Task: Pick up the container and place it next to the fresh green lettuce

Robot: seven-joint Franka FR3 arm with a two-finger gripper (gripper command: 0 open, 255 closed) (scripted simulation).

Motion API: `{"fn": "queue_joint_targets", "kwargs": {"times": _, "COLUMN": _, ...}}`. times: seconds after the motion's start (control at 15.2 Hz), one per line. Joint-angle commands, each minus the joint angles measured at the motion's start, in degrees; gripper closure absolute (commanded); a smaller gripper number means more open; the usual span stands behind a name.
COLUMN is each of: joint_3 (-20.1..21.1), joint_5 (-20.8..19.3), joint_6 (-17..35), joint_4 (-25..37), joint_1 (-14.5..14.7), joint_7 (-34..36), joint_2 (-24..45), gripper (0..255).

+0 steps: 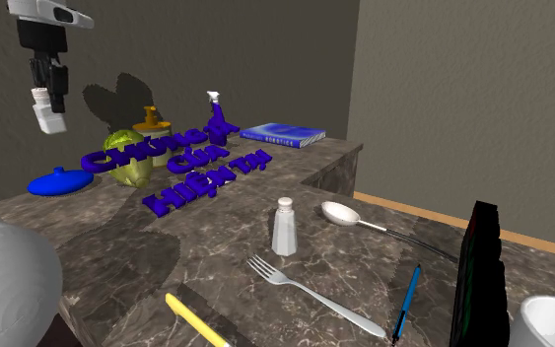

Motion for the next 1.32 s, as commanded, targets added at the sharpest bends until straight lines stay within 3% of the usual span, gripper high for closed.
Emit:
{"fn": "queue_joint_targets", "kwargs": {"times": 0.0, "joint_3": 0.1, "joint_5": 0.0, "joint_6": 1.5, "joint_4": -1.2, "joint_1": 0.0, "joint_7": -0.1, "joint_2": 0.3, "gripper": 255}}
{"fn": "queue_joint_targets", "kwargs": {"times": 1.25, "joint_3": 0.9, "joint_5": -0.3, "joint_6": 16.0, "joint_4": -12.5, "joint_1": 0.5, "joint_7": -1.1, "joint_2": 3.7, "gripper": 255}}
